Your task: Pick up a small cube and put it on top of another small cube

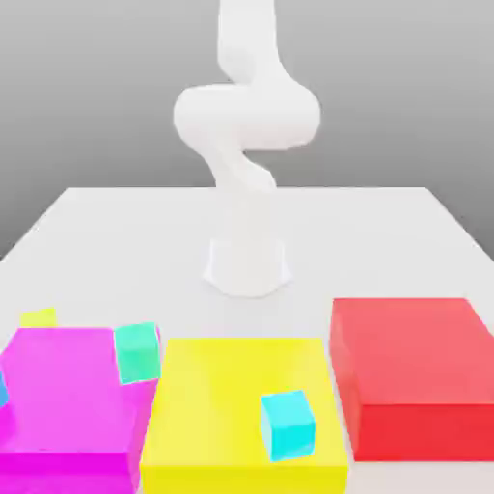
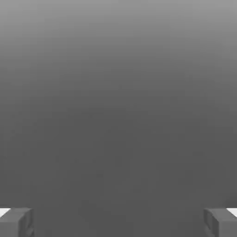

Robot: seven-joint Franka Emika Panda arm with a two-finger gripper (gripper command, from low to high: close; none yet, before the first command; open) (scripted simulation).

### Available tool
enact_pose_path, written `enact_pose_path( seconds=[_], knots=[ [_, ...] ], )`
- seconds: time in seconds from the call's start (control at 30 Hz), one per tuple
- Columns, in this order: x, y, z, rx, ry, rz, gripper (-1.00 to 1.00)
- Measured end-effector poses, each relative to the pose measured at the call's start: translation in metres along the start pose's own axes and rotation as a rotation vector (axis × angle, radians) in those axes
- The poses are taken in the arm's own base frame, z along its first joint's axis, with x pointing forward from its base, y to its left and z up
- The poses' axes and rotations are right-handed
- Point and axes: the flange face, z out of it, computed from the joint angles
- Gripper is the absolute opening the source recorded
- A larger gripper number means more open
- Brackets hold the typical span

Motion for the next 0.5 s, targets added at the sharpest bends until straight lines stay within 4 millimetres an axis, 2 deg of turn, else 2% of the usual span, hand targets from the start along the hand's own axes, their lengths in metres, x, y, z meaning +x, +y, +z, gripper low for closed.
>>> enact_pose_path(
  seconds=[0.23,0.5],
  knots=[
    [0.045,0.072,0.097,-0.176,0.02,0.465,0.0],
    [0.076,0.186,0.179,-0.359,0.096,0.997,0.0]
  ],
)
